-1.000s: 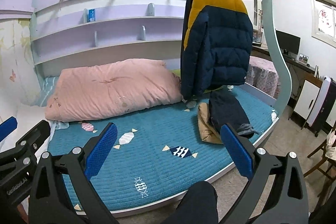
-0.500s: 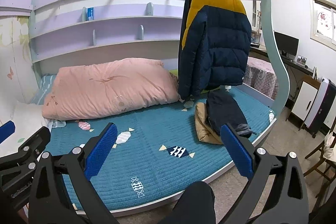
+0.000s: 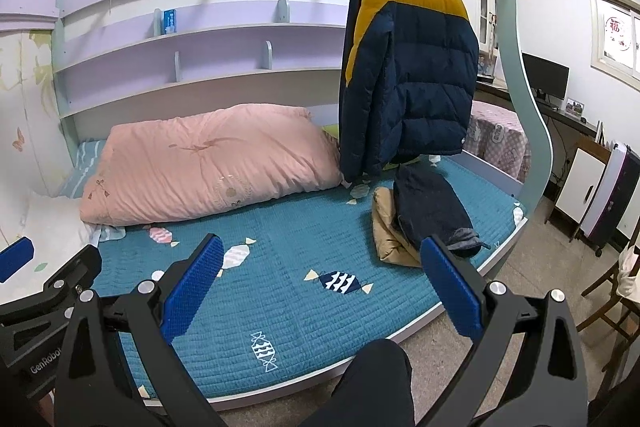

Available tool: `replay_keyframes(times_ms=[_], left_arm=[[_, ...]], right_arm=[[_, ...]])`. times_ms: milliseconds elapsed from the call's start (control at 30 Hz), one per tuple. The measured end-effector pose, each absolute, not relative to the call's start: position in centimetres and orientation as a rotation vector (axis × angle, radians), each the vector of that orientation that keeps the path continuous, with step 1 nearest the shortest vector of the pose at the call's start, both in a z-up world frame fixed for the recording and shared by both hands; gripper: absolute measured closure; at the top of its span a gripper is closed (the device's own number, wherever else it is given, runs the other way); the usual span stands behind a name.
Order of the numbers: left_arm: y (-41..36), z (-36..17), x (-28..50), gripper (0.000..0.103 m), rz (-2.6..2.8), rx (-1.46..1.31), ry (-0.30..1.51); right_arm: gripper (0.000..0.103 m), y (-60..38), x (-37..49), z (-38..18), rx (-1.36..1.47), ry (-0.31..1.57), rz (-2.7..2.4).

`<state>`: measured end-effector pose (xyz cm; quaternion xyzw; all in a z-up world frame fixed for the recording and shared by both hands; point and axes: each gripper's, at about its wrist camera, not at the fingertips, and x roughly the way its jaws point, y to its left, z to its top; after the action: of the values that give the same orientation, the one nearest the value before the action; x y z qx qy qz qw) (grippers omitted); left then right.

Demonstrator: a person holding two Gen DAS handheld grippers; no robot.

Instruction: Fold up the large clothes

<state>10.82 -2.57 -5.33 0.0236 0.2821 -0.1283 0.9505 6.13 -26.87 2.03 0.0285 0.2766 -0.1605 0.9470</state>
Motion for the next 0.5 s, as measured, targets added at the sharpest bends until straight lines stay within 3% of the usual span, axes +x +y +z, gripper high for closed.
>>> replay_keyframes(times_ms=[500], left_arm=[[-3.01,-5.82,10.93,0.01,-0.256,0.042,0.584]], right_arm=[[0.007,-26.76,6.04,1.95,0.051,0.566,-0.33]])
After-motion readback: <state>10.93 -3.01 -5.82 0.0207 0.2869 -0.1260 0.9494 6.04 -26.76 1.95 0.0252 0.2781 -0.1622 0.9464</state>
